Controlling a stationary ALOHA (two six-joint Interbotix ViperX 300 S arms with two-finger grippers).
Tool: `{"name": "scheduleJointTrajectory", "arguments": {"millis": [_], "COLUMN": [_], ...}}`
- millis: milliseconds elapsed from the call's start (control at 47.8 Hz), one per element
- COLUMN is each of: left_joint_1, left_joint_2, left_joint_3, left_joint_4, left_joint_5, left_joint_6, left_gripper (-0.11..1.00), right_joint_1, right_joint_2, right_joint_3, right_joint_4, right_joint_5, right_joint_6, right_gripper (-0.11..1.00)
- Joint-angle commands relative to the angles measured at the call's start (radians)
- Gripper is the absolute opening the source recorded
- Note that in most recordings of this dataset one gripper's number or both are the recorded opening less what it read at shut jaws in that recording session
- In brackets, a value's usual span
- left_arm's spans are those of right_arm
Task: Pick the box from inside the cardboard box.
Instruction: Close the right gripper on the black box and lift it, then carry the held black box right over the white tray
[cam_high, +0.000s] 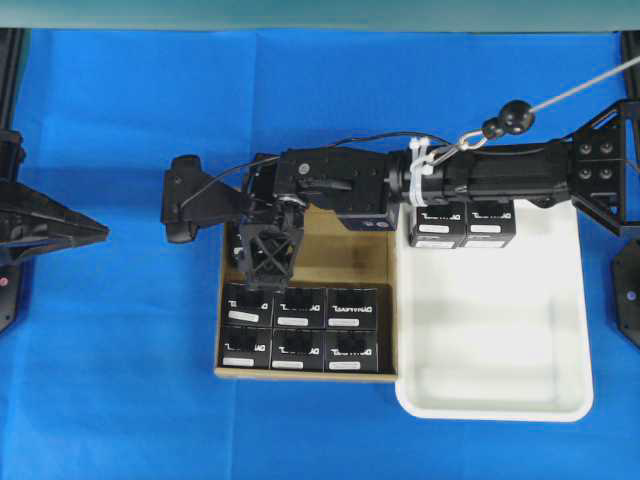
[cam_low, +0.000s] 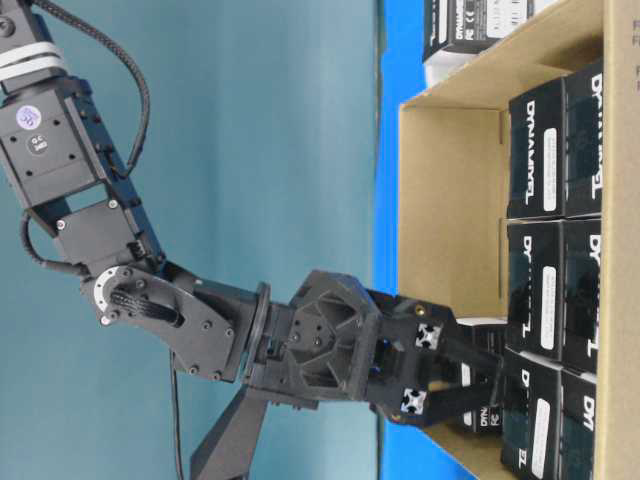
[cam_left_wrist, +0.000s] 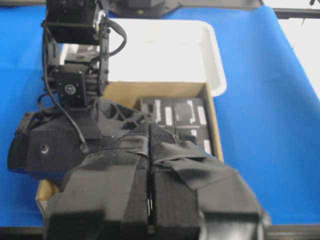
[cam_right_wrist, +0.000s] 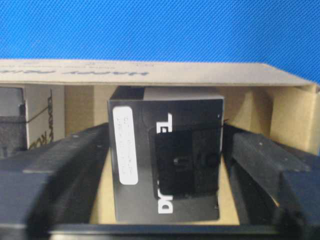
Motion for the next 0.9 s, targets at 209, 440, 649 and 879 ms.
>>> {"name": "scheduleJointTrajectory", "arguments": {"millis": [209, 440, 649, 879], "left_joint_1": [-0.002, -0.002, -0.002, -0.002], "left_joint_2": [0.005, 0.005, 0.002, 0.002], "left_joint_3": [-0.029, -0.029, -0.031, -0.031], "left_joint_4": [0.003, 0.003, 0.003, 0.003], "left_joint_5": [-0.006, -0.006, -0.006, 0.005], "left_joint_6": [0.0, 0.0, 0.0, 0.002], "left_gripper": [-0.06, -0.06, -0.06, -0.06], "right_joint_1": [0.003, 0.002, -0.008, -0.011], "right_joint_2": [-0.018, -0.081, -0.143, -0.247], "right_joint_3": [-0.031, -0.078, -0.12, -0.117], "right_joint_4": [0.0, 0.003, 0.003, 0.003], "right_joint_5": [0.02, 0.112, 0.249, 0.296], "right_joint_6": [0.061, 0.072, 0.067, 0.069], "right_gripper": [0.62, 0.62, 0.62, 0.62]}}
